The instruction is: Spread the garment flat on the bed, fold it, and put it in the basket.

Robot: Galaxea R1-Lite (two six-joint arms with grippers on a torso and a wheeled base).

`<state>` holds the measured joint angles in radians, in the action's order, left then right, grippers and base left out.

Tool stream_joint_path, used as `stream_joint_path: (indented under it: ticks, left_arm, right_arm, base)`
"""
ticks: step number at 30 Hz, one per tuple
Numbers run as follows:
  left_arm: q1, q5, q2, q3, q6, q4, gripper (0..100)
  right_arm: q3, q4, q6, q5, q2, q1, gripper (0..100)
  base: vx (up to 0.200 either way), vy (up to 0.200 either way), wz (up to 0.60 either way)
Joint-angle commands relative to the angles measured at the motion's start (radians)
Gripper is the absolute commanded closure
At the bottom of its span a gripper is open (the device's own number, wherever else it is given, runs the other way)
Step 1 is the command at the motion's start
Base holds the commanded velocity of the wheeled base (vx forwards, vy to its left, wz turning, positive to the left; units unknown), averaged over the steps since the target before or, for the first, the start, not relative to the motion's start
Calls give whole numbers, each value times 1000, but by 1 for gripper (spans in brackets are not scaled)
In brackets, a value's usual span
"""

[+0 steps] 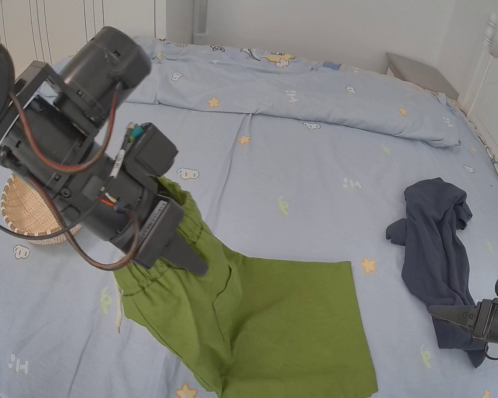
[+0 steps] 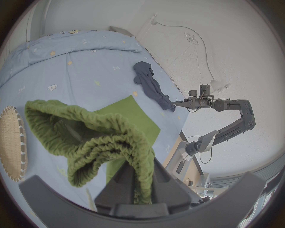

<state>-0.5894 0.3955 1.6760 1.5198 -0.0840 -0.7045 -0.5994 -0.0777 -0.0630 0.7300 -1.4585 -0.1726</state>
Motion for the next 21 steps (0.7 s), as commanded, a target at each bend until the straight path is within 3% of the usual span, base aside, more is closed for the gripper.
stream_joint_path:
  ticks: [1, 7, 21]
  left_arm:
    - [-64, -7, 87, 72, -40, 2, 100]
    - [-165, -11, 172, 211, -131, -9, 100]
    - [-265, -53, 294, 300, -191, -6, 100]
  right_arm:
    - [0, -2, 0, 0, 6, -4, 0]
    - [-5, -2, -1, 2, 6, -19, 0]
    - [-10, -2, 0, 5, 4, -31, 0]
  base:
    - [0, 0, 0]
    - [0, 0, 0]
    - [0, 0, 0]
